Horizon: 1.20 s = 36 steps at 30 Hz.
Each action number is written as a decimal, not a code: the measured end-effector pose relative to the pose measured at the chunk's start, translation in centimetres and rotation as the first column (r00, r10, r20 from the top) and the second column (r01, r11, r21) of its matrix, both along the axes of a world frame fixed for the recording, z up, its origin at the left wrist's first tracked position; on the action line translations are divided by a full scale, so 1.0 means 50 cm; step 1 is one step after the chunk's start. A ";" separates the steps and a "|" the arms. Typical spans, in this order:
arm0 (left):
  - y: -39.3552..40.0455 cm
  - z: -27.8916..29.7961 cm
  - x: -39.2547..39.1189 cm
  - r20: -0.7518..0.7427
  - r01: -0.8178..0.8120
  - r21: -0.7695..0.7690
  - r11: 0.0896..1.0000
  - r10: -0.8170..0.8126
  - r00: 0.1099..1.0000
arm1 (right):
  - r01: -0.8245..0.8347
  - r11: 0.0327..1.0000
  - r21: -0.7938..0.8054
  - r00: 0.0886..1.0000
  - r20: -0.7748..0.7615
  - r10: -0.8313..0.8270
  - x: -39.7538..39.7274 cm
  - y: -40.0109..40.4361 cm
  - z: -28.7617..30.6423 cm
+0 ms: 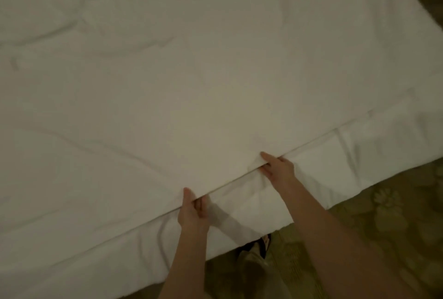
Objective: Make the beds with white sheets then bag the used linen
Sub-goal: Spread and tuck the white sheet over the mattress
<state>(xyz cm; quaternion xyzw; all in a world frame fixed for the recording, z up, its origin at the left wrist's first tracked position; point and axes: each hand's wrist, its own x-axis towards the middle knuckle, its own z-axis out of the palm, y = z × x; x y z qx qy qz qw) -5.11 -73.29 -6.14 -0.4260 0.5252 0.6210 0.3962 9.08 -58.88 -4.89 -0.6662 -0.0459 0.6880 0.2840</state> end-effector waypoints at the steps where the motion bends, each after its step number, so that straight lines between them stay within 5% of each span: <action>1: 0.020 0.004 0.011 0.039 0.002 0.029 1.000 -0.003 0.999 | 0.029 1.000 -0.005 1.000 -0.011 -0.030 0.002 0.016 0.004; 7: 0.218 0.027 0.136 0.155 0.038 0.161 0.986 -0.063 0.986 | 0.164 0.986 0.036 0.981 0.103 -0.167 0.046 0.161 0.020; 11: 0.287 0.014 0.209 0.133 -0.006 0.060 0.998 -0.002 0.991 | 0.343 0.930 0.130 0.923 0.138 -0.360 0.109 0.247 0.008; 16: 0.305 0.006 0.269 0.150 0.018 0.036 0.999 -0.023 0.988 | 0.236 0.971 0.040 0.970 0.045 -0.238 0.205 0.289 -0.011; 21: 0.487 0.035 0.395 0.167 0.002 0.126 0.992 -0.023 0.986 | 0.355 0.930 0.091 0.930 -0.131 -0.343 0.324 0.442 0.011; 25: 0.639 0.036 0.508 0.176 -0.055 0.175 0.983 0.024 0.984 | 0.325 0.930 0.171 0.946 -0.049 -0.322 0.430 0.590 0.023; 31: 0.682 0.014 0.650 -0.046 0.016 -0.064 0.998 -0.019 0.999 | 0.353 0.932 0.078 0.934 0.025 -0.356 0.540 0.620 -0.006; 36: 0.684 0.015 0.654 -0.027 0.033 -0.115 0.993 -0.037 0.999 | 0.325 0.946 -0.023 0.946 0.008 -0.325 0.584 0.650 -0.023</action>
